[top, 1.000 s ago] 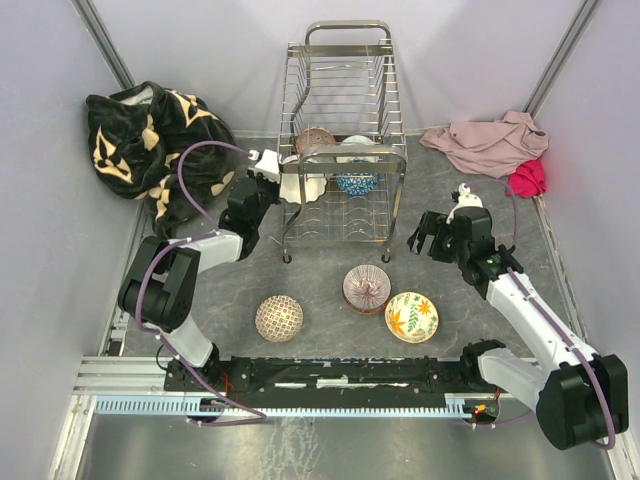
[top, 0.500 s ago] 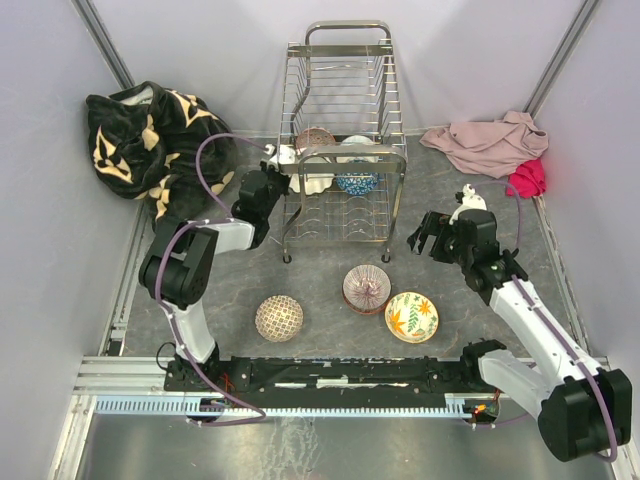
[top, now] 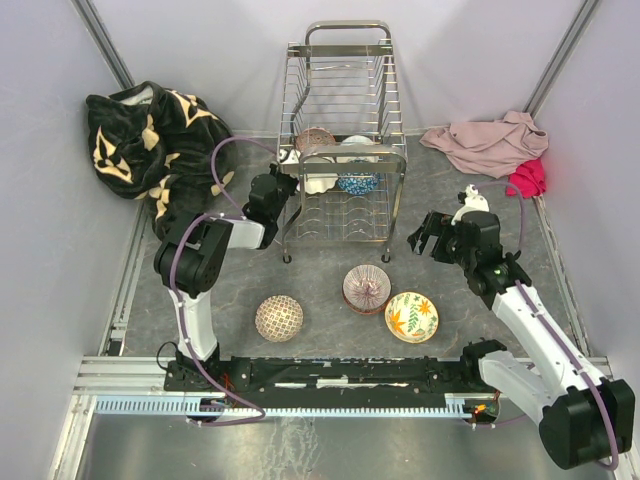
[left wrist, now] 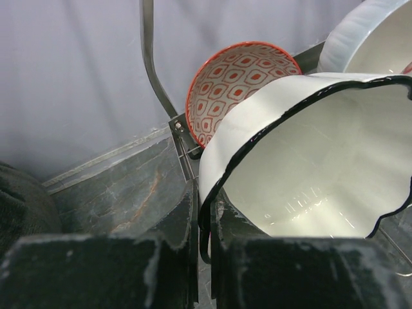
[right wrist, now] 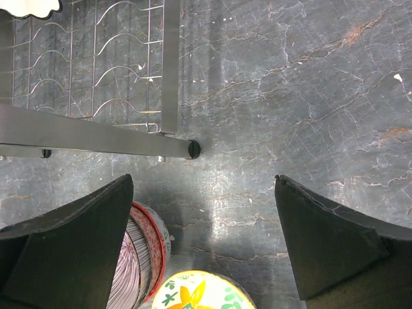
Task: Load the bowls into the dish rack
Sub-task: Place the bowl in the dish rack.
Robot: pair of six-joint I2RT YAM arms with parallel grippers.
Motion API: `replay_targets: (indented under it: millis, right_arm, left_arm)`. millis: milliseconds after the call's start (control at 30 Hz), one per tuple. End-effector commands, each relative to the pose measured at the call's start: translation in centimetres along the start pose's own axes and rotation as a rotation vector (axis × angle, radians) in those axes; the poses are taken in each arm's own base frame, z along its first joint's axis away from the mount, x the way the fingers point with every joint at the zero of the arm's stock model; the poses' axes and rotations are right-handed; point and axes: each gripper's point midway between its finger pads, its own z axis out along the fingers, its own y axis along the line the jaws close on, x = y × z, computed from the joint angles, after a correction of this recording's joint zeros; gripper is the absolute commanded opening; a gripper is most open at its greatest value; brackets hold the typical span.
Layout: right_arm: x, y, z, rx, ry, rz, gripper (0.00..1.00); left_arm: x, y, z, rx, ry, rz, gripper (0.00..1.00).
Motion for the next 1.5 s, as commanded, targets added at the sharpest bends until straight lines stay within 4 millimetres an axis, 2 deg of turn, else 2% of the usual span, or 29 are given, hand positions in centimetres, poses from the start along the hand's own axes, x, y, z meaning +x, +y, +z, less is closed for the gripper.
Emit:
replay_targets:
  millis: [0, 233, 467, 867, 900, 933, 1000, 1133, 1267, 1467]
  right_arm:
    - [-0.8, 0.5, -0.2, -0.026, -0.038, 0.006, 0.98]
    - [-0.9, 0.6, -0.4, -0.027, -0.044, 0.004, 0.99]
    - [-1.0, 0.6, -0.5, -0.027, -0.047, 0.004, 0.99]
    - [-1.1, 0.6, -0.5, -0.027, -0.051, 0.004, 0.99]
    - [-1.1, 0.6, -0.5, -0.027, -0.051, 0.004, 0.99]
    - [-1.1, 0.6, -0.5, -0.026, -0.051, 0.005, 0.99]
    - [-1.0, 0.6, -0.5, -0.026, -0.049, 0.004, 0.99]
    - [-1.0, 0.5, -0.5, -0.026, -0.050, 0.003, 0.99]
    - [-1.1, 0.5, -0.5, -0.025, -0.053, 0.002, 0.99]
    - [-1.0, 0.3, -0.3, -0.010, -0.049, 0.005, 0.99]
  left_arm:
    - [-6.7, 1.5, 1.2, -0.070, -0.225, 0.023, 0.03]
    - [-5.5, 0.7, 0.2, -0.042, -0.228, 0.016, 0.03]
    - [-5.2, -0.3, -1.3, 0.005, -0.232, -0.024, 0.03]
    - [-4.1, 0.2, -3.0, -0.026, -0.191, -0.063, 0.03]
    - [-4.0, 0.2, -3.0, -0.029, -0.188, -0.066, 0.04]
    - [-4.0, 0.3, -3.0, -0.034, -0.185, -0.072, 0.14]
    - [-3.9, 0.4, -3.0, -0.040, -0.182, -0.081, 0.26]
    - [-4.2, 0.5, -3.0, -0.044, -0.185, -0.096, 0.37]
    - [-4.9, 1.4, -3.0, -0.084, -0.193, -0.122, 0.48]
    - [-6.5, 3.0, -2.2, -0.145, -0.159, -0.172, 0.56]
